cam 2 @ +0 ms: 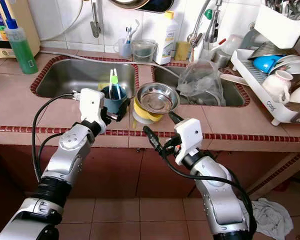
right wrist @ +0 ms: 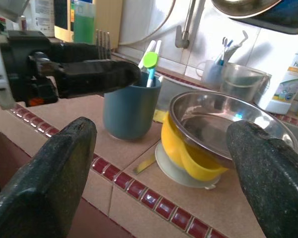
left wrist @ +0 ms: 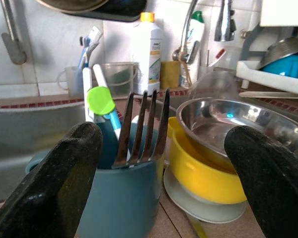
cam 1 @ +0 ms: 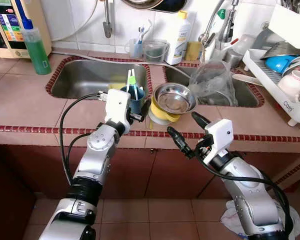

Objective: Kitchen organization

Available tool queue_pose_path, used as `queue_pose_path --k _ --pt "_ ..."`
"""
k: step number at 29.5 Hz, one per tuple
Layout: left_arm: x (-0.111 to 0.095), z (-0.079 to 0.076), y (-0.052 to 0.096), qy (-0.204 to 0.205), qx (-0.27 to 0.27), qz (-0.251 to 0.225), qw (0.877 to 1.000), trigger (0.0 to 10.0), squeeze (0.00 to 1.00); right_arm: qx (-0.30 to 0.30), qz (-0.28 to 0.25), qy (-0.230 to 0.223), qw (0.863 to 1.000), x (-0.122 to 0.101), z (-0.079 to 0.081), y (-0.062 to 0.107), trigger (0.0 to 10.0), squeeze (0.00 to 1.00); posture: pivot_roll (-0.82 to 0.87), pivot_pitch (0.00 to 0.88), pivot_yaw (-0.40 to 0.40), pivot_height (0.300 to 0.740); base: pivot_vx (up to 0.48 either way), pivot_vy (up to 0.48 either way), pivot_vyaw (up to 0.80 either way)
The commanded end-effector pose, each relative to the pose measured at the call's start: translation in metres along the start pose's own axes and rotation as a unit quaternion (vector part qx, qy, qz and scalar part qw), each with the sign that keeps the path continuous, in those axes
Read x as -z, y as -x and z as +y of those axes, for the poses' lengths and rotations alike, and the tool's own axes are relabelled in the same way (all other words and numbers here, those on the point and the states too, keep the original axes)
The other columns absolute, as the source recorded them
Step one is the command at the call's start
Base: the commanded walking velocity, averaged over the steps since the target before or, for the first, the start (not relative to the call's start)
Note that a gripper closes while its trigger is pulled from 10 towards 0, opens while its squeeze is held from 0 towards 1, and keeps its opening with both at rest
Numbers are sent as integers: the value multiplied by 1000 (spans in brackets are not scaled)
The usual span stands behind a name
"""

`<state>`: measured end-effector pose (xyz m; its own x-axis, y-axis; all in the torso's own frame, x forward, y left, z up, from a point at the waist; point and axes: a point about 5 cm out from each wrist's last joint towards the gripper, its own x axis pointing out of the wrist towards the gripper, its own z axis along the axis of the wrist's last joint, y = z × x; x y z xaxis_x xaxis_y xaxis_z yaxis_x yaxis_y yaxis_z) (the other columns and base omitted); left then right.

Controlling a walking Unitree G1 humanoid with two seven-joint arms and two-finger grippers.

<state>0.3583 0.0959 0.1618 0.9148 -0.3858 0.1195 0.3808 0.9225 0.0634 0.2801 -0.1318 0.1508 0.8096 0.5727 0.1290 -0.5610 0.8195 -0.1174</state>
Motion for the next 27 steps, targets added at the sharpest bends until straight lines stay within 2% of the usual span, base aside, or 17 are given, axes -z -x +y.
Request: queue_pose_path --k 1,16,17,18,19,20,27 --pt "-6 -2 -6 -6 -4 -6 1000 10000 0 -3 -3 -1 1000 -4 1 1 10000 0 -55 0 -62 740 0 0 0" --pt "-5 1 -10 -4 -39 1 999 10000 0 -2 -5 -13 1000 -6 6 1 10000 0 -53 0 -66 740 0 0 0" --pt "-5 1 -10 -2 -41 -2 999 8275 0 -2 -6 -14 1000 -6 6 0 10000 0 -53 0 -66 740 0 0 0" --pt "-6 1 -11 -1 -42 -3 999 5333 0 -2 -6 -14 1000 -6 6 0 10000 0 -53 0 -66 740 0 0 0" --pt "-6 0 -11 0 -44 -5 999 4157 0 -2 -7 -15 1000 -7 7 0 10000 0 -53 0 -66 740 0 0 0" --pt "-7 0 -12 2 -45 -6 999 0 0 -2 -7 -15 1000 -7 7 -1 10000 0 -53 0 -66 740 0 0 0" --pt "-8 0 -12 3 -45 -8 999 0 0 0 -8 -18 1000 -7 8 0 10000 0 -53 0 -64 740 0 0 0"
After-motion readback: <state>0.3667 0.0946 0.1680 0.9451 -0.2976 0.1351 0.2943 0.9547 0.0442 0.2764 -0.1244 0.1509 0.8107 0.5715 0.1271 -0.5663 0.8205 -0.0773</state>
